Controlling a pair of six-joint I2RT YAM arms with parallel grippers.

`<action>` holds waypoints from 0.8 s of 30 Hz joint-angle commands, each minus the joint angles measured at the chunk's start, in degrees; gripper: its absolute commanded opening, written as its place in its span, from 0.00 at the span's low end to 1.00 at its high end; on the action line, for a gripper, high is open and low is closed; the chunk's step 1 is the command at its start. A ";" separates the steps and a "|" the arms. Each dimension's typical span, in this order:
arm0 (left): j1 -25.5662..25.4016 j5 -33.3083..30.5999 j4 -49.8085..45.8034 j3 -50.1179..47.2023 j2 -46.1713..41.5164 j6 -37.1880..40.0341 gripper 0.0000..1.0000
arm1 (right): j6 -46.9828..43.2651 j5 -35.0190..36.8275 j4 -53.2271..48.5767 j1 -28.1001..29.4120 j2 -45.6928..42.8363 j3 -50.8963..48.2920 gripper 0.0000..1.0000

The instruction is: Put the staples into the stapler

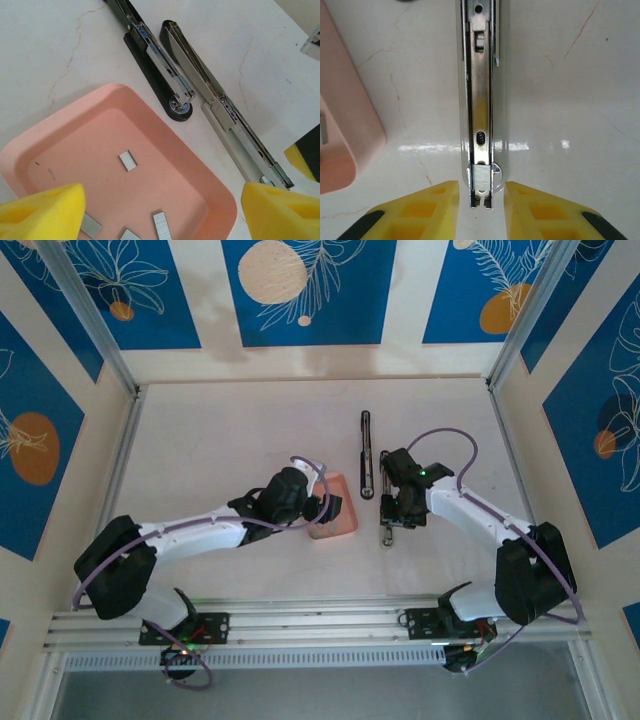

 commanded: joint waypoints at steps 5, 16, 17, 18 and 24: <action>-0.54 -0.72 1.32 -0.60 -1.26 -0.38 0.81 | 1.84 -2.29 1.18 -0.33 1.56 -3.16 0.30; -0.54 -0.54 1.60 -0.75 -1.28 -0.80 0.81 | 2.58 -2.91 1.11 -0.27 1.65 -4.81 0.24; -0.54 -0.62 1.65 -0.79 -1.37 -0.72 0.81 | 2.63 -2.91 0.93 -0.27 1.45 -4.71 0.24; -0.54 -0.63 1.69 -0.79 -1.50 -0.72 0.81 | 2.72 -2.89 0.72 -0.24 1.05 -4.49 0.24; -0.54 -0.50 2.22 -1.77 -3.09 -1.40 0.82 | 3.05 -2.22 -1.51 0.04 -2.33 -2.20 0.25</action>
